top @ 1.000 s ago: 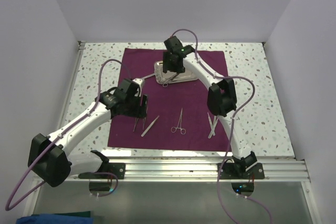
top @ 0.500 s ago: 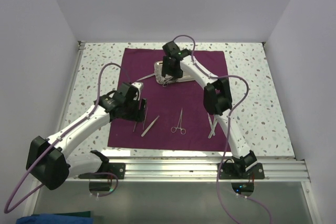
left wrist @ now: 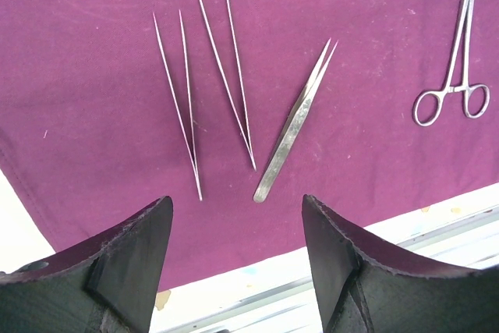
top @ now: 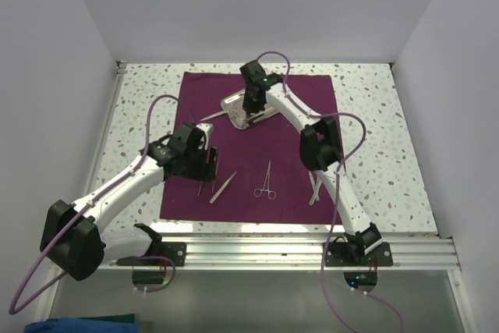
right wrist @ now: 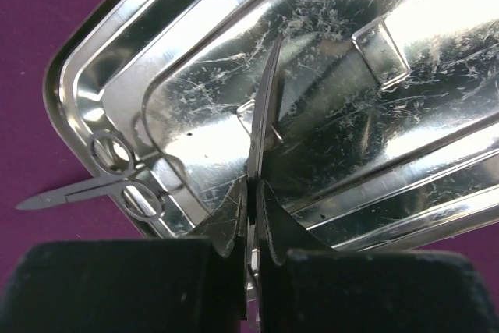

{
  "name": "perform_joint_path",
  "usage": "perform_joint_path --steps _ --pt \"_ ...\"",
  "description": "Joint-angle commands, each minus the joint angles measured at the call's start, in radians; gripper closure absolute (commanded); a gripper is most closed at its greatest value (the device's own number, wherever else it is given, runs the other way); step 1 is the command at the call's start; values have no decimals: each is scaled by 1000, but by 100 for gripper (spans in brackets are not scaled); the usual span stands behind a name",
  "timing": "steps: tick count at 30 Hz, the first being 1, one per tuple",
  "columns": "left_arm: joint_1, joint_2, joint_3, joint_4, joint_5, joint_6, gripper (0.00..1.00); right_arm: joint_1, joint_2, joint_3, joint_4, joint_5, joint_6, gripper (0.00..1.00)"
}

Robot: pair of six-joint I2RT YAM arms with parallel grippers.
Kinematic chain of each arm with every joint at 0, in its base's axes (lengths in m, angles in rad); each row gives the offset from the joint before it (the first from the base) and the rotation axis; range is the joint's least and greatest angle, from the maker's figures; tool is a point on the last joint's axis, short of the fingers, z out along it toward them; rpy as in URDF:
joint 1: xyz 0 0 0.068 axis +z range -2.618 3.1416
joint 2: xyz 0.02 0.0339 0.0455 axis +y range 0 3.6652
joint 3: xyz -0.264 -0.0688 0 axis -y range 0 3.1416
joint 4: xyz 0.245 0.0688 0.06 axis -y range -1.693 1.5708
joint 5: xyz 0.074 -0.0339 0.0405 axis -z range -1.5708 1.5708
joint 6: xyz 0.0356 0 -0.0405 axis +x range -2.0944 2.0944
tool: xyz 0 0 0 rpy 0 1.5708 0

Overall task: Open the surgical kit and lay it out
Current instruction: Pick up the medical item from the container.

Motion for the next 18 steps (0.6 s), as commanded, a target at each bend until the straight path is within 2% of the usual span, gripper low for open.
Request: perform_joint_path --steps 1,5,10,13,18 --pt "14 14 -2 50 38 27 29 18 76 -26 -54 -23 1 100" --pt "17 31 -2 59 55 36 29 17 50 -35 -45 -16 -22 100" --pt "19 52 15 59 55 47 29 -2 -71 -54 6 -13 -47 100" --pt "19 69 56 33 14 59 29 -9 -199 -142 75 -12 -68 100" --pt "19 95 143 29 18 51 25 9 -457 -477 191 -23 -123 100"
